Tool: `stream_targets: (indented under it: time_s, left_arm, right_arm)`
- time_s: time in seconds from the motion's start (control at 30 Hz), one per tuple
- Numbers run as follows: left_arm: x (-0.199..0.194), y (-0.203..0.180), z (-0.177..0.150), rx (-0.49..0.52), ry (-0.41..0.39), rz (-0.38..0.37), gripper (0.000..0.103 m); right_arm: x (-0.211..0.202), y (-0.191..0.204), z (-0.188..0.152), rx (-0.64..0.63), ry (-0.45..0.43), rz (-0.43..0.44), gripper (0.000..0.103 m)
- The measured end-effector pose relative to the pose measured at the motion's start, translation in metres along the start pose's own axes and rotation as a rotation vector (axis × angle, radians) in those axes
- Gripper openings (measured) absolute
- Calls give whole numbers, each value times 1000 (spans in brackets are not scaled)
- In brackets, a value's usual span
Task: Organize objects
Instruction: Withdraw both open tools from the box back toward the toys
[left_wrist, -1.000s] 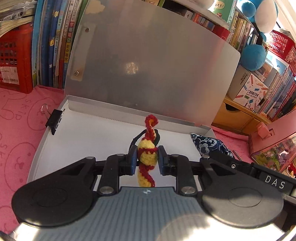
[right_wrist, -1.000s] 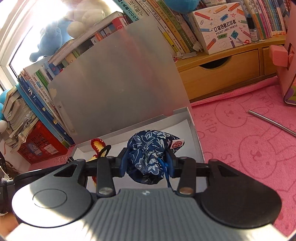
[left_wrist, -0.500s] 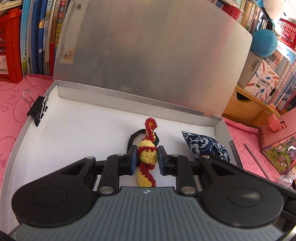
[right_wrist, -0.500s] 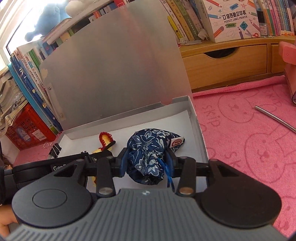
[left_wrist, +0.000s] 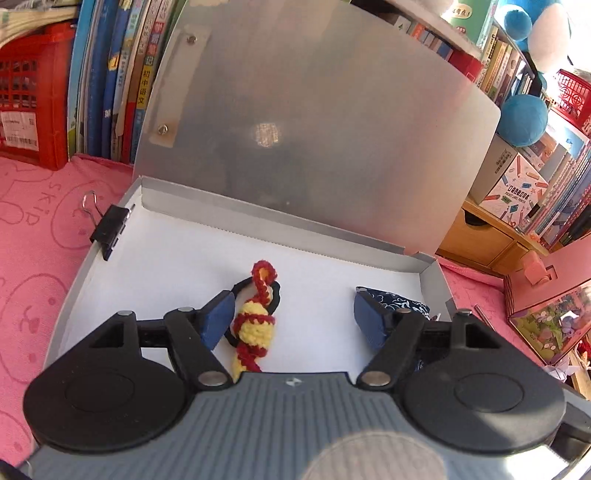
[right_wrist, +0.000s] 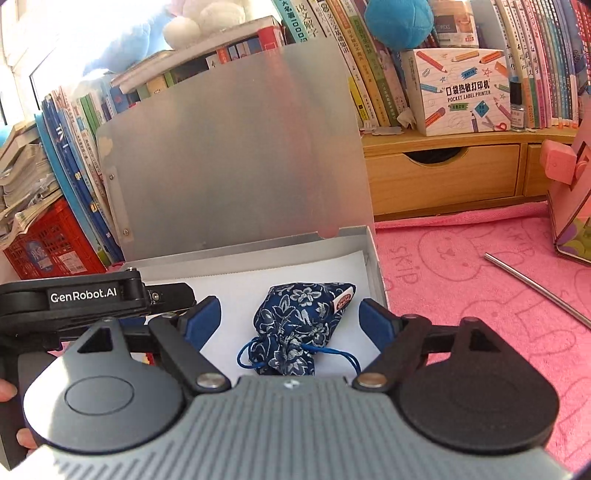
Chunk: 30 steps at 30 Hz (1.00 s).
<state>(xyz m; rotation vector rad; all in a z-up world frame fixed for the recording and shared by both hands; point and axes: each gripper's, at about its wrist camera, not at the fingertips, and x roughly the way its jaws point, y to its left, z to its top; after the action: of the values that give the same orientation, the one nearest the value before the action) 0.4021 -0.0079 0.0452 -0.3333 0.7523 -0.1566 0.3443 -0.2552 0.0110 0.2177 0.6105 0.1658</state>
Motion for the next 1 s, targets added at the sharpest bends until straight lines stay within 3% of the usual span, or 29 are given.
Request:
stream_targets:
  time_s: [0.23, 0.47, 0.6, 1.0]
  left_arm:
    - [-48, -10, -3, 99, -76, 24, 83]
    - [-101, -21, -19, 186, -132, 25, 84]
    - [-133, -27, -37, 254, -173, 22, 84]
    - [-198, -29, -104, 341, -192, -38, 87]
  right_arm:
    - [-51, 7, -2, -7, -97, 1, 102]
    - [-101, 14, -9, -18, -143, 17, 103]
    - [-127, 17, -20, -42, -169, 20, 103]
    - [-188, 38, -68, -168, -225, 56, 103]
